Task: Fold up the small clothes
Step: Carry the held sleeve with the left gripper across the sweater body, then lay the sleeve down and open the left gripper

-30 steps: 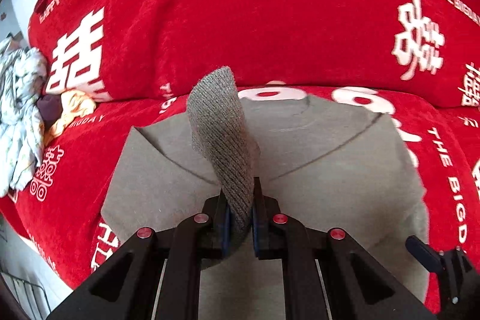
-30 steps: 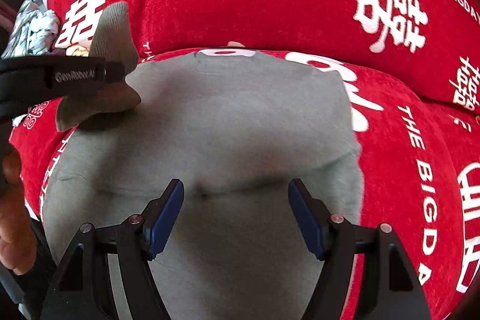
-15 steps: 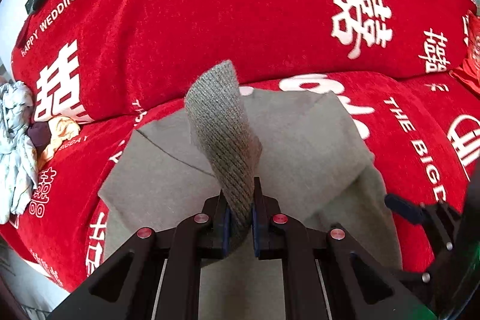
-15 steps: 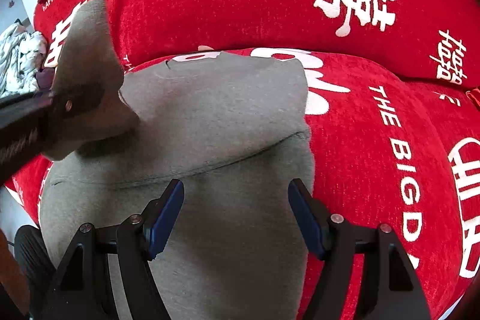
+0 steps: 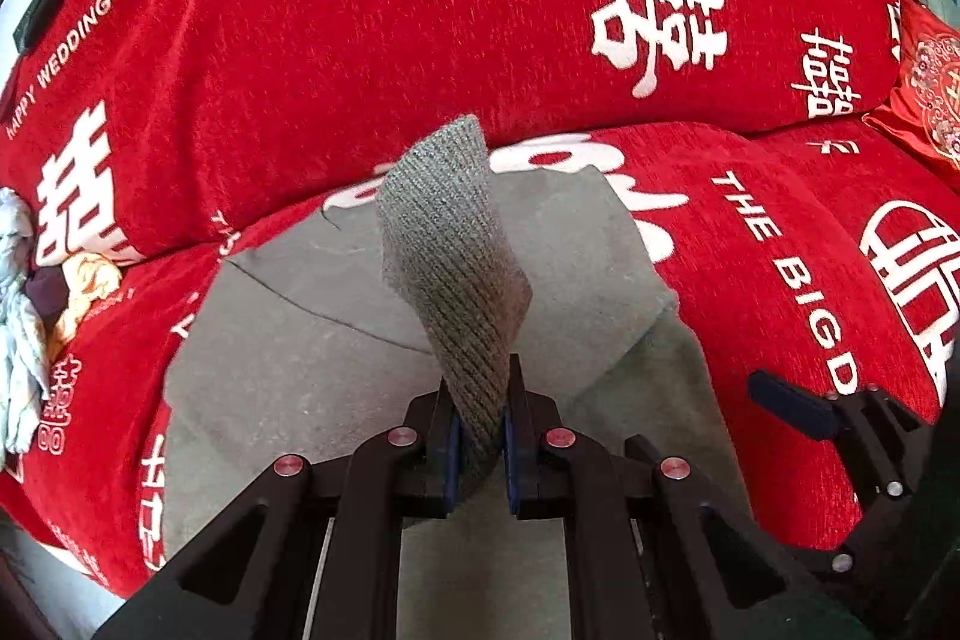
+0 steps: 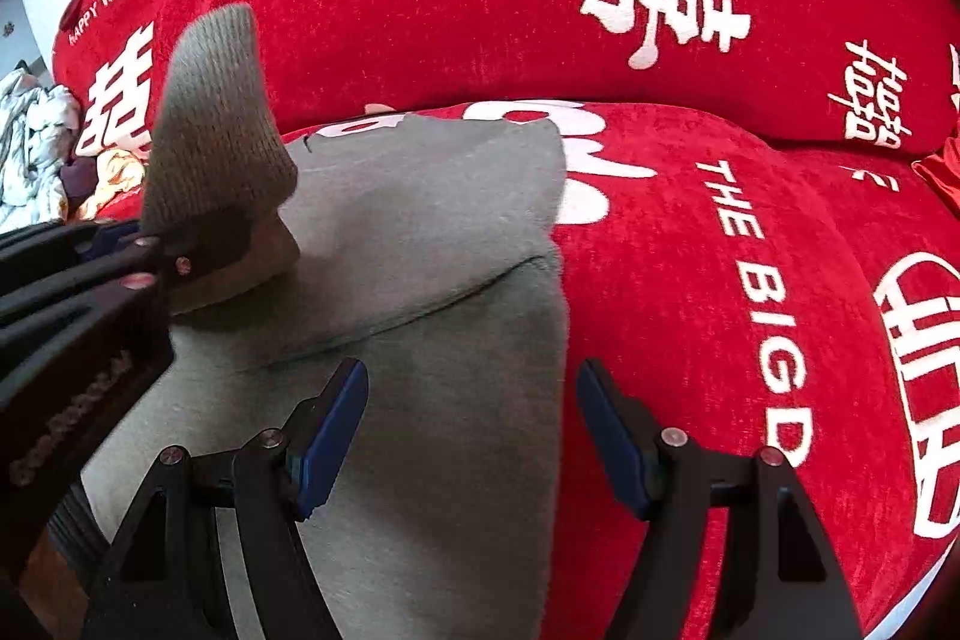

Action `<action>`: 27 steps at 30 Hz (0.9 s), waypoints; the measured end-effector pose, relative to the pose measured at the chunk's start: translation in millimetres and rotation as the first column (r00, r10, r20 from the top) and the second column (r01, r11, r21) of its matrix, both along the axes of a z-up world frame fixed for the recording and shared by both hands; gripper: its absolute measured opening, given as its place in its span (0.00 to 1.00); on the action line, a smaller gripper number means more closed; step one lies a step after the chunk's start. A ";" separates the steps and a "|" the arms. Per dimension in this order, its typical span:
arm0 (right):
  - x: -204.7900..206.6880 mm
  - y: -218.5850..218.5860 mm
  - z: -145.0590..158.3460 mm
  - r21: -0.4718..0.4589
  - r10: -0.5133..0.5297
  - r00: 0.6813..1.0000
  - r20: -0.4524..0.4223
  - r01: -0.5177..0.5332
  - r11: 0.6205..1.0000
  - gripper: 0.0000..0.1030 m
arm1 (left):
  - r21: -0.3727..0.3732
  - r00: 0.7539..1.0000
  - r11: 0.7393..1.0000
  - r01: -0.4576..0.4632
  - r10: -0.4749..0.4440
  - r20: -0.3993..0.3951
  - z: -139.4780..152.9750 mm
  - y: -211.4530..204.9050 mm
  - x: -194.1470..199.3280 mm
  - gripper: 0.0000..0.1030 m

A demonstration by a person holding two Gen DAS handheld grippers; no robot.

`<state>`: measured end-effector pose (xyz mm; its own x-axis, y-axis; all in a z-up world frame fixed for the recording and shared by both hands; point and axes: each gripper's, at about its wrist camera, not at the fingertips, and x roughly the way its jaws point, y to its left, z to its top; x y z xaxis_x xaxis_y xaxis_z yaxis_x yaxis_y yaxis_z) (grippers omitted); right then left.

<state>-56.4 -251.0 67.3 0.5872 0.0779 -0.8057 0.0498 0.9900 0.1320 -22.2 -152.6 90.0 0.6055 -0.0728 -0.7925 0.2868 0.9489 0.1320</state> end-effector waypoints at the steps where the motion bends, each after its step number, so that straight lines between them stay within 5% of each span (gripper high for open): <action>1: -0.7 -1.4 -0.8 0.000 -0.003 1.000 -0.001 0.003 1.000 0.73 | -0.008 1.000 1.000 0.000 0.000 -0.010 -2.3 -0.5 1.1 0.11; 24: -9.4 -11.8 -11.8 -0.027 -0.035 0.999 -0.030 0.035 0.999 0.73 | -0.116 0.988 0.990 0.083 -0.097 -0.119 -36.7 -8.6 -4.4 0.12; 27: -10.0 -14.4 -11.7 -0.036 -0.051 0.998 -0.035 0.049 0.998 0.73 | -0.164 0.986 0.984 0.071 -0.093 -0.135 -39.4 -4.2 -1.4 0.31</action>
